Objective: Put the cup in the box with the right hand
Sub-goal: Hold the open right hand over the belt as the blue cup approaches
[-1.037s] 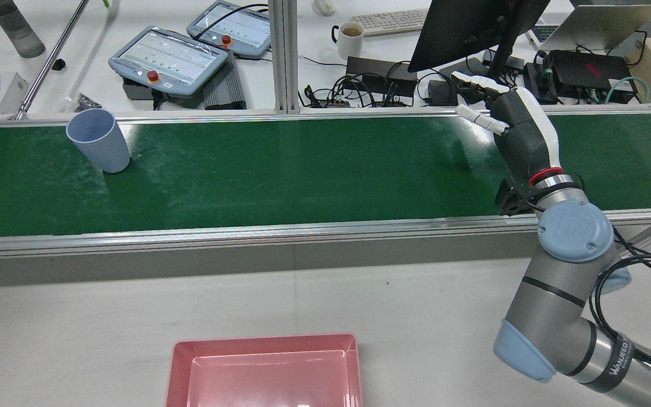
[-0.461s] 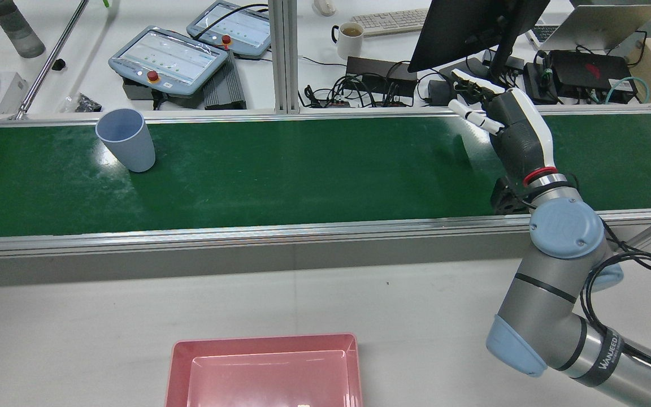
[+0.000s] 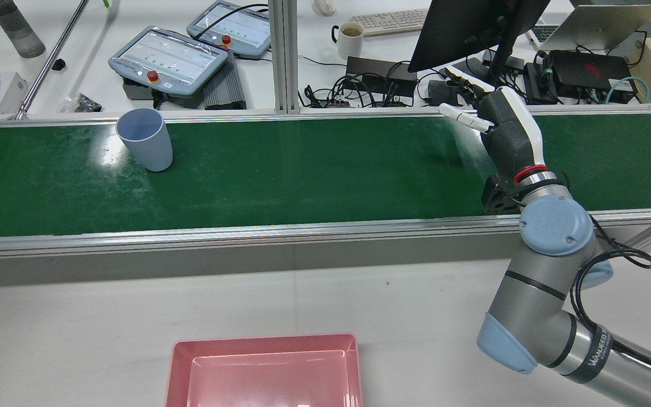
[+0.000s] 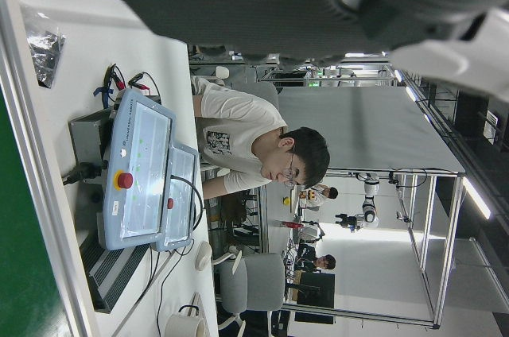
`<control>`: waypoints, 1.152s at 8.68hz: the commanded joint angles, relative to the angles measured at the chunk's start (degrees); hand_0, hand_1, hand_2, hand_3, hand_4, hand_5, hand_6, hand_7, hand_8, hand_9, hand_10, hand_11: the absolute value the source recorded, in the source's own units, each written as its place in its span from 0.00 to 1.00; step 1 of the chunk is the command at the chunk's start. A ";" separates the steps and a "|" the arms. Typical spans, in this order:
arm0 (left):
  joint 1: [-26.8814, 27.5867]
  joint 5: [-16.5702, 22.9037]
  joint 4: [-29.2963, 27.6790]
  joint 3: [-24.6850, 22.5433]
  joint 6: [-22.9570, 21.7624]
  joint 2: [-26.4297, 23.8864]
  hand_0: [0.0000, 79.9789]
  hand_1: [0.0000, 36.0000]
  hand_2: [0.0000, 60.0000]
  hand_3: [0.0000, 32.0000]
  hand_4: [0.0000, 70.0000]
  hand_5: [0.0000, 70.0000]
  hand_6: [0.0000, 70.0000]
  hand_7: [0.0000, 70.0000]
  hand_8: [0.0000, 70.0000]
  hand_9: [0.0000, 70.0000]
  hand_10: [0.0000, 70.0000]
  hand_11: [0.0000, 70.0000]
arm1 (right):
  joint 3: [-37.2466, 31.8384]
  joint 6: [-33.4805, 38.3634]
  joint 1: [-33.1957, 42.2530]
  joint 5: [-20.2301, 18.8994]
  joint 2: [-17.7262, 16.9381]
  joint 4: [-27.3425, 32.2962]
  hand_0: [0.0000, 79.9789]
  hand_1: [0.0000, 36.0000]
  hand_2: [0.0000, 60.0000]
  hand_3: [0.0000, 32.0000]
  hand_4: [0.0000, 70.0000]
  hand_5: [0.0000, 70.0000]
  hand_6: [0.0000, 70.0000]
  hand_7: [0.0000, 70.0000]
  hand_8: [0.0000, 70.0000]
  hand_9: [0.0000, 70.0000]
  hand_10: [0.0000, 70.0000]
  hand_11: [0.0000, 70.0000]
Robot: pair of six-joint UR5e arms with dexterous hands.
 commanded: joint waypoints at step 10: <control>0.00 -0.01 0.00 0.00 0.00 -0.05 0.00 0.00 0.00 0.00 0.00 0.00 0.00 0.00 0.00 0.00 0.00 0.00 | 0.13 -0.19 -2.18 -0.08 0.22 -0.09 0.58 0.00 0.00 0.00 0.28 0.03 0.10 0.51 0.09 0.22 0.00 0.00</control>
